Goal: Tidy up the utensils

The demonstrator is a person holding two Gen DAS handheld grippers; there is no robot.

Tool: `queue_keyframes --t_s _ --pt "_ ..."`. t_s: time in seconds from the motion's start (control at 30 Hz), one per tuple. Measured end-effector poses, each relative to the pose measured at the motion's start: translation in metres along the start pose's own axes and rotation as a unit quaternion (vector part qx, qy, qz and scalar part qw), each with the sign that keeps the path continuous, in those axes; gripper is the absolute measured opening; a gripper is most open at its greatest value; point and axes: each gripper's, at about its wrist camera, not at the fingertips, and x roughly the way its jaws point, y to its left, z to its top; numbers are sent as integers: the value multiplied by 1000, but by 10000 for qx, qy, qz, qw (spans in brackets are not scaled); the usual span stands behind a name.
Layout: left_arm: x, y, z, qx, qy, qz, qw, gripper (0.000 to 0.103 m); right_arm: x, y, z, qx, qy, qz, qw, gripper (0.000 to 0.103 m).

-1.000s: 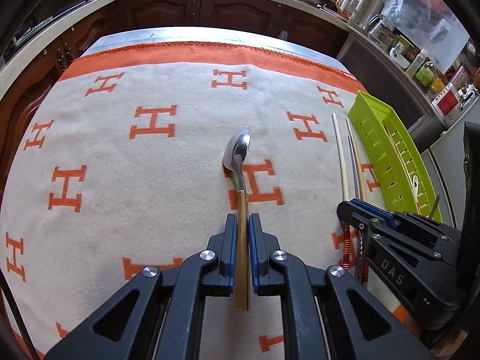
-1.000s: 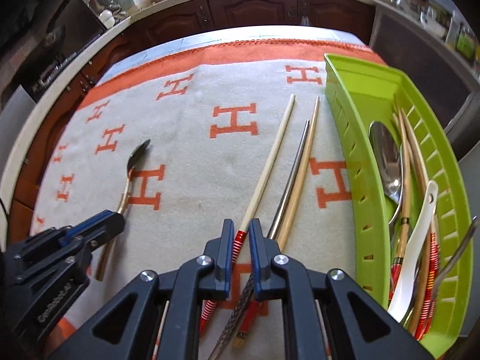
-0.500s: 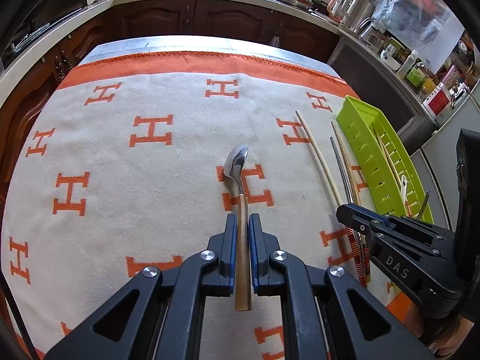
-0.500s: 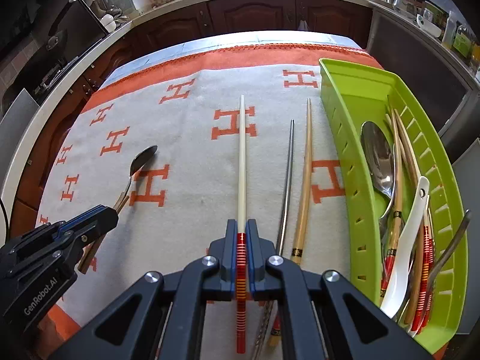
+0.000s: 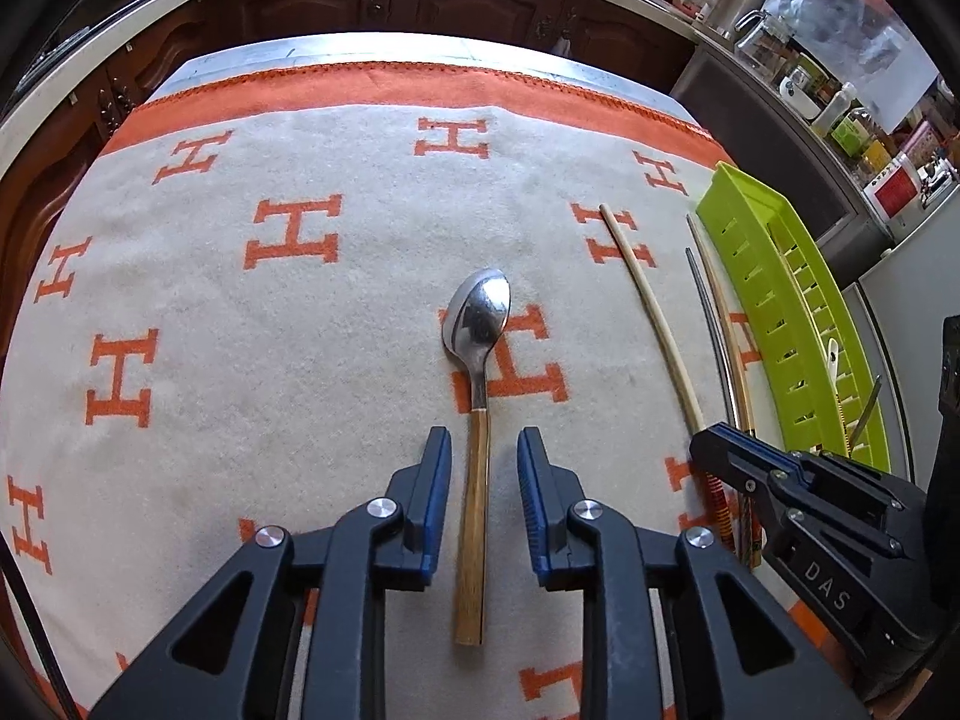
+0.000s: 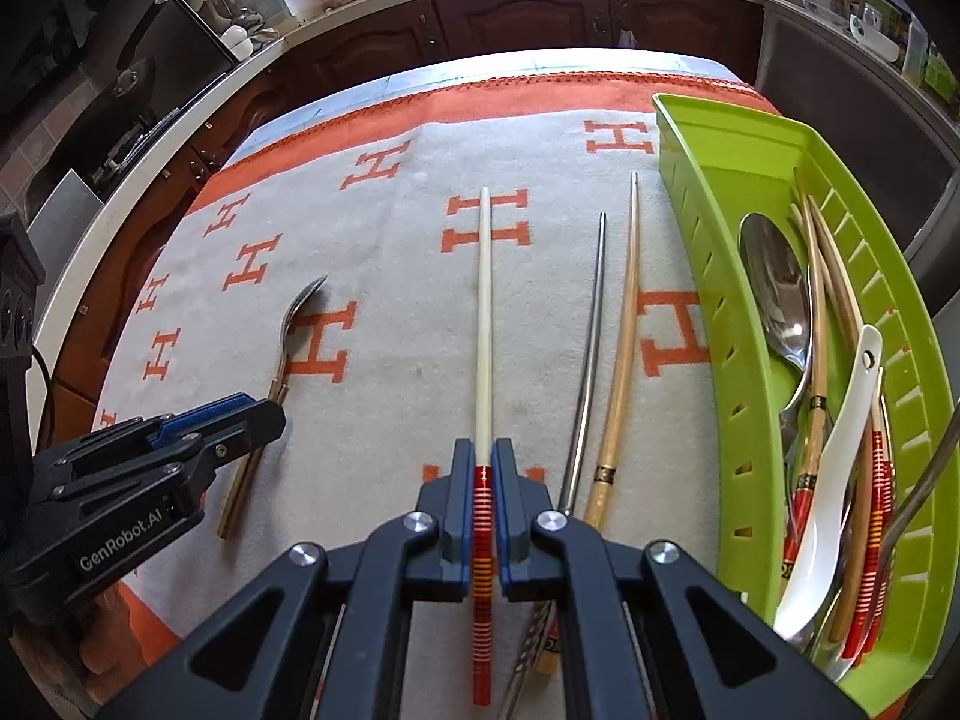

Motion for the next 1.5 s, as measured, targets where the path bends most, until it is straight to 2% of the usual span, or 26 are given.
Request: queue_keyframes --t_s 0.17,0.37,0.4,0.43,0.47,0.6,0.77,0.97,1.23,1.5 --pt "10 -9 18 77 -41 255 9996 21 -1 -5 -2 67 -57 146 9999 5" --pt "19 -29 26 503 -193 800 9953 27 -1 -10 -3 150 -95 292 9994 5" --pt "20 -31 25 580 -242 880 9941 26 -1 -10 -4 158 -101 309 9993 5" --pt "20 -32 25 615 -289 930 9933 14 -2 -11 -4 169 -109 338 9992 5" --pt "19 -33 25 632 -319 943 9930 8 -2 -12 -4 178 -114 363 9991 5" --pt "15 -24 27 399 -342 774 9956 3 -2 -16 -5 249 -138 491 9984 5" --pt "6 -12 28 -23 -191 246 9995 0 -8 -19 -5 318 -249 679 9969 5" --pt "-17 -27 26 -90 -203 -128 9997 0 -21 -21 -2 361 -415 878 9946 5" --pt "-46 -71 36 94 -270 -495 9984 0 -56 -39 -5 549 -769 994 9905 5" --pt "-37 -144 57 269 18 -949 9951 0 -97 -98 -4 910 -1111 823 9862 5"
